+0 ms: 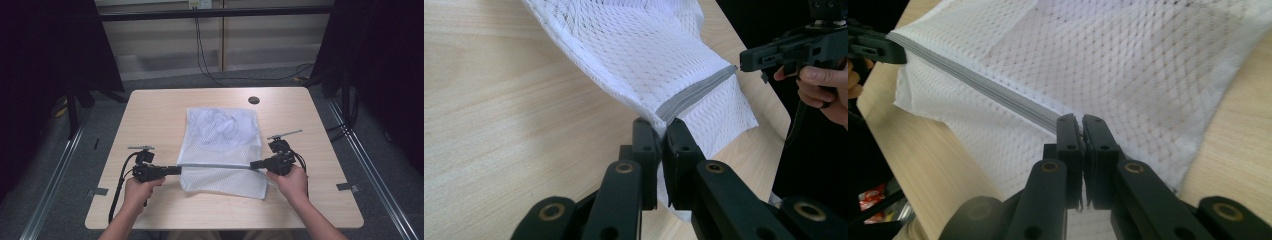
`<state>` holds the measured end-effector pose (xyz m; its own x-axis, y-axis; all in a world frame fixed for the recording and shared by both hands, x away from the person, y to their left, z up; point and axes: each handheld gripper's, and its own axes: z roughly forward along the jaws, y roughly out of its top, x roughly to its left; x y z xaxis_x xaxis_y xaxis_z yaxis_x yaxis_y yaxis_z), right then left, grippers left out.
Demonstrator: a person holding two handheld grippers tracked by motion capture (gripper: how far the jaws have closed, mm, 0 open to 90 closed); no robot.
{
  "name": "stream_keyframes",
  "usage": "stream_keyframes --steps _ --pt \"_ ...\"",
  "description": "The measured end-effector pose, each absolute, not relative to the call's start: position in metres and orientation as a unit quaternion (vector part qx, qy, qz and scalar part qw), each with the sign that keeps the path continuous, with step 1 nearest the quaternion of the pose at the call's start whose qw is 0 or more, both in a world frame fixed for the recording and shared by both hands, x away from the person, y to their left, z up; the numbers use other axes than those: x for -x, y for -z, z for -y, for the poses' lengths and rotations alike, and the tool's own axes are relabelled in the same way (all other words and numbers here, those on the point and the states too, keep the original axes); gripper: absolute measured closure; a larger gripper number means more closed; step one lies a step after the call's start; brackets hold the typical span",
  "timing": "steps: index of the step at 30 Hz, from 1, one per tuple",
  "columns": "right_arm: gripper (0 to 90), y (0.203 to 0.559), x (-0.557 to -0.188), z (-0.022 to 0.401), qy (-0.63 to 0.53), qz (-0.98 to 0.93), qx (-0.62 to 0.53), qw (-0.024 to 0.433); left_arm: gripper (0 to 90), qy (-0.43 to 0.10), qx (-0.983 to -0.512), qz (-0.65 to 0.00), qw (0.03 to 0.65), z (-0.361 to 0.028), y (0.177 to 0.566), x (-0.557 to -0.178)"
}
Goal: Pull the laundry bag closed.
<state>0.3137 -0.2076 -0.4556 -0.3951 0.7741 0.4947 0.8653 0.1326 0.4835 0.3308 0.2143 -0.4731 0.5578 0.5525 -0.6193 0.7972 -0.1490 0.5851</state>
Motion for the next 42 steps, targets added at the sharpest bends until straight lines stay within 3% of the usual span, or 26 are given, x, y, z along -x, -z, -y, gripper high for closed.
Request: stream_keyframes --steps 42 --pt "87.0 0.454 -0.312 0.219 0.364 0.747 0.553 0.06 85.4 0.13 -0.75 -0.45 0.466 -0.214 0.473 -0.331"
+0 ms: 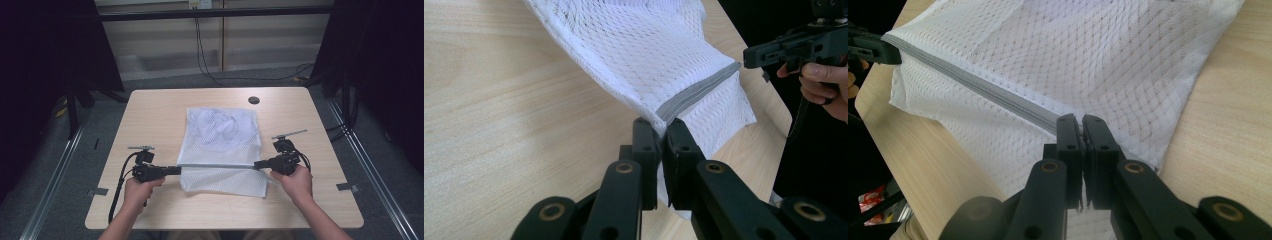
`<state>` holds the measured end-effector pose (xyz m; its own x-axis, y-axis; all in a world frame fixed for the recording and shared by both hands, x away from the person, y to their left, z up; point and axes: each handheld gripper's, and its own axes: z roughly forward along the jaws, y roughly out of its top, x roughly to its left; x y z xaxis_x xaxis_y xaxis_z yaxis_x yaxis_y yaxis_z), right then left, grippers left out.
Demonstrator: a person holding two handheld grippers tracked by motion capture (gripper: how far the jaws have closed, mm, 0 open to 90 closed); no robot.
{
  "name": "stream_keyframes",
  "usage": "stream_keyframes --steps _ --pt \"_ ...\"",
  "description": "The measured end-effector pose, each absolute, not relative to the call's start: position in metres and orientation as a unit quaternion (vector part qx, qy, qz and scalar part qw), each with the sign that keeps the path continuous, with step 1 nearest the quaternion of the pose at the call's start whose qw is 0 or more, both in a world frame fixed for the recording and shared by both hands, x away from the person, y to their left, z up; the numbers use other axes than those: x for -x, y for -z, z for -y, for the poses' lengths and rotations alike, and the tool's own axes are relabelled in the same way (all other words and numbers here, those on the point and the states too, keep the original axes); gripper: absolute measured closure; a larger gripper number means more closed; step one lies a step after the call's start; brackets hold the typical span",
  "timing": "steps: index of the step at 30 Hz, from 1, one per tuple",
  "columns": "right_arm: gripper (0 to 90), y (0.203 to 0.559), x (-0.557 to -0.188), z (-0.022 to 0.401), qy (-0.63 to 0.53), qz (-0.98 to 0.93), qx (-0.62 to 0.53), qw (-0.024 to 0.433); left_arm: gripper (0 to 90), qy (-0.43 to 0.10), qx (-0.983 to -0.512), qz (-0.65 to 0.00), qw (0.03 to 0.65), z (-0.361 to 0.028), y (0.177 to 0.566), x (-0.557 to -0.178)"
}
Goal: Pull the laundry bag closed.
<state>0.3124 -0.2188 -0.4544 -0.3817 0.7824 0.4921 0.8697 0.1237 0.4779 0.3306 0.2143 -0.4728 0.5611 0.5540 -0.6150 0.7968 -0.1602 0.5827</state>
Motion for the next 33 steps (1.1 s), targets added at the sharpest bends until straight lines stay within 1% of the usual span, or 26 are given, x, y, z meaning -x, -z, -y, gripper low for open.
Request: stream_keyframes --steps 29,33 --pt "87.0 0.457 -0.309 0.229 0.352 0.749 0.559 0.046 85.6 0.124 -0.748 -0.459 0.462 -0.217 0.472 -0.33" --pt "87.0 0.458 -0.308 0.232 0.357 0.745 0.562 0.051 85.6 0.123 -0.75 -0.457 0.462 -0.216 0.473 -0.33"
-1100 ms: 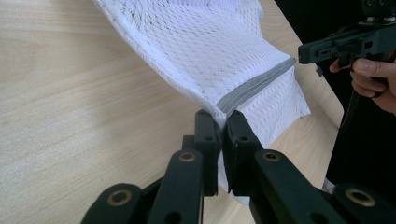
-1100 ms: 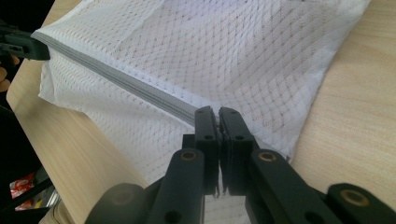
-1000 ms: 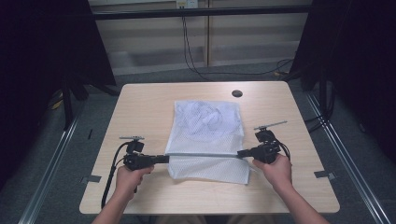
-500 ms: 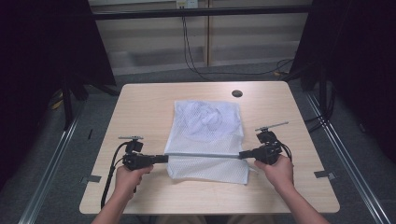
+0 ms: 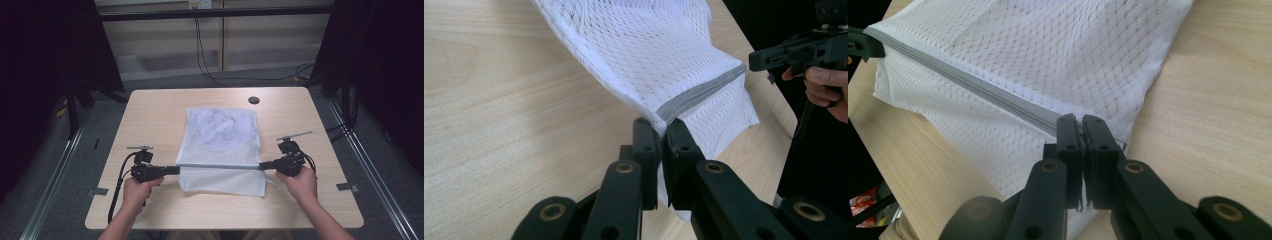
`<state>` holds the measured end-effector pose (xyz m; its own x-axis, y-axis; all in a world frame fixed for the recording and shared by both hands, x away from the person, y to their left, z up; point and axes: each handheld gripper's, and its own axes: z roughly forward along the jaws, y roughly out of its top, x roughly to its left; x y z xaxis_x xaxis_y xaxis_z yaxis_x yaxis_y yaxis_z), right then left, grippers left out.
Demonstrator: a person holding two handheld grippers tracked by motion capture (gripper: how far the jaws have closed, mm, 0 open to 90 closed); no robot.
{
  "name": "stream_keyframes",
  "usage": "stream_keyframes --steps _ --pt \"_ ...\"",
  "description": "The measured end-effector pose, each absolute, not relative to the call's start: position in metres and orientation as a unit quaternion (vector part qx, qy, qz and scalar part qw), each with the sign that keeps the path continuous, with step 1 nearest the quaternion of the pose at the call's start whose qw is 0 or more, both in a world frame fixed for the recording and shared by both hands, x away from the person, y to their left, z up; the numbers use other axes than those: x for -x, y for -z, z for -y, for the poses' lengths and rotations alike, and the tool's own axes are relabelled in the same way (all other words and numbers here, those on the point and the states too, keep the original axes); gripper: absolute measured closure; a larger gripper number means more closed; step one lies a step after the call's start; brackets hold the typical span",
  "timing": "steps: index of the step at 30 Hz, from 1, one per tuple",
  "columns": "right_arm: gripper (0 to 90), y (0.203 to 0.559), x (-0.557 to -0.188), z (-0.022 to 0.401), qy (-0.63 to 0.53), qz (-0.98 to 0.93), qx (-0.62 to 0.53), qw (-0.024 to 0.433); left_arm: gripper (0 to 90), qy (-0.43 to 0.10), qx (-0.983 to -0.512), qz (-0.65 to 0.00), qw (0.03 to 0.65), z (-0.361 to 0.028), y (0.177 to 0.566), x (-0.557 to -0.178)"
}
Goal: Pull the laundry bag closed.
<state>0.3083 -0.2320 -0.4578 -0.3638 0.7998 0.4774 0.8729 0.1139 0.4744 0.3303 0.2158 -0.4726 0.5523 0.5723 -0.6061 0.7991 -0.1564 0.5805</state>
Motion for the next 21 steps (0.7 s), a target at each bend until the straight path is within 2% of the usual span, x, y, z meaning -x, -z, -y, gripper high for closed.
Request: stream_keyframes --steps 21 --pt "86.4 0.4593 -0.3066 0.2297 0.346 0.751 0.561 0.044 82.4 0.124 -0.754 -0.446 0.466 -0.2138 0.4721 -0.3283"
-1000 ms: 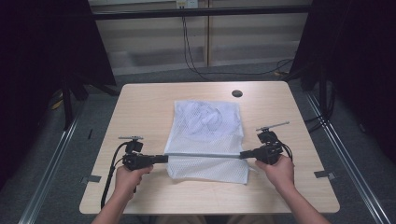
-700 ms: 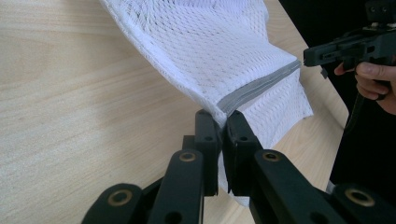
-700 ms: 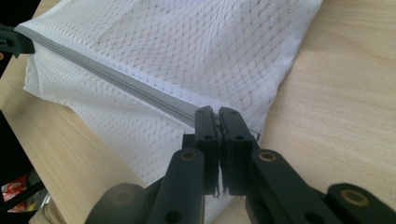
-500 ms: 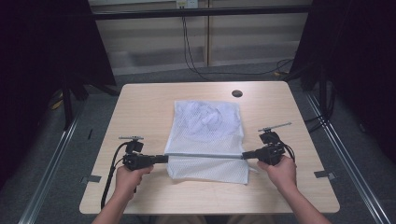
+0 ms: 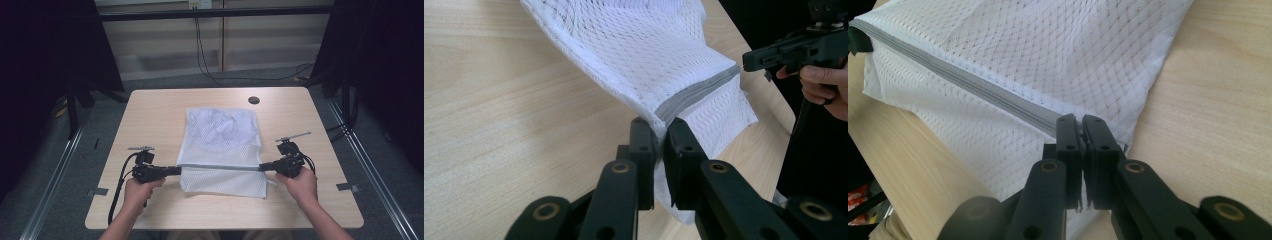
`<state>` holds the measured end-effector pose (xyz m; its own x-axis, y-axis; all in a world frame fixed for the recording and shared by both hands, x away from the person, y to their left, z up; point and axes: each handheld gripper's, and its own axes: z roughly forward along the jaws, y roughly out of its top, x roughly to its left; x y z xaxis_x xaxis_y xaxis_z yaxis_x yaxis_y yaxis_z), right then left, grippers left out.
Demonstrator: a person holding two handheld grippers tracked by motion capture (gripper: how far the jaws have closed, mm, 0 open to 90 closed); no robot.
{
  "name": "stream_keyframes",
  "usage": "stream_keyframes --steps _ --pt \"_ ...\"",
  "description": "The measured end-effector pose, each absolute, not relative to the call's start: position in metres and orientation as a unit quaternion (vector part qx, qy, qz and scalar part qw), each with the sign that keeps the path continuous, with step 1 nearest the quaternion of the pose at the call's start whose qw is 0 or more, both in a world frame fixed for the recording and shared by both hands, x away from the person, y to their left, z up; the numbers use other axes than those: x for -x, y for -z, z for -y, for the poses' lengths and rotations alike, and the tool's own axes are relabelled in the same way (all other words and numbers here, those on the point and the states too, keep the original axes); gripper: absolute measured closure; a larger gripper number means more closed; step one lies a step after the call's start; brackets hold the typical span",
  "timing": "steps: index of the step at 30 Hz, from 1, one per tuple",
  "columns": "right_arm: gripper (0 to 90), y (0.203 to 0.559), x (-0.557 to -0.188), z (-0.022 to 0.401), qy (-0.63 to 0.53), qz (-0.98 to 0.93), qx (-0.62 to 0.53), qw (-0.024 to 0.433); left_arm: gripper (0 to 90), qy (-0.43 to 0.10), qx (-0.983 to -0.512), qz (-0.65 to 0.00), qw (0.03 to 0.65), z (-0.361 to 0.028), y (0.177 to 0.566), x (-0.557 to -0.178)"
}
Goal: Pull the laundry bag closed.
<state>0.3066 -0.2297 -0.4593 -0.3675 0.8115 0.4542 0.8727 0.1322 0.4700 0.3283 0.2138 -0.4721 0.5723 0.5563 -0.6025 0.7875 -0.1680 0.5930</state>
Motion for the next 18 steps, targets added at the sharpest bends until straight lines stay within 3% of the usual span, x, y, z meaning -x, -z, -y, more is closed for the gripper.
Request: stream_keyframes --steps 5,9,11,13,15,18 --pt "84.2 0.4584 -0.3064 0.2306 0.35 0.749 0.562 0.038 77.2 0.125 -0.756 -0.444 0.465 -0.2132 0.4726 -0.3286" --pt "70.6 0.4571 -0.3064 0.2324 0.351 0.747 0.564 0.029 69.9 0.119 -0.758 -0.443 0.463 -0.2136 0.4714 -0.3283" --pt "67.4 0.4564 -0.3058 0.2332 0.353 0.746 0.564 0.025 61.5 0.116 -0.757 -0.447 0.462 -0.2142 0.4707 -0.3281" --pt "61.6 0.4554 -0.3047 0.2344 0.357 0.745 0.563 0.017 58.8 0.11 -0.762 -0.447 0.456 -0.2151 0.4707 -0.3283" --pt "58.4 0.4549 -0.3045 0.2348 0.358 0.745 0.563 0.017 47.7 0.106 -0.762 -0.454 0.449 -0.2162 0.4707 -0.3296" --pt "51.4 0.454 -0.3034 0.2356 0.363 0.745 0.559 0.013 38.7 0.087 -0.765 -0.459 0.444 -0.2169 0.4684 -0.3292"
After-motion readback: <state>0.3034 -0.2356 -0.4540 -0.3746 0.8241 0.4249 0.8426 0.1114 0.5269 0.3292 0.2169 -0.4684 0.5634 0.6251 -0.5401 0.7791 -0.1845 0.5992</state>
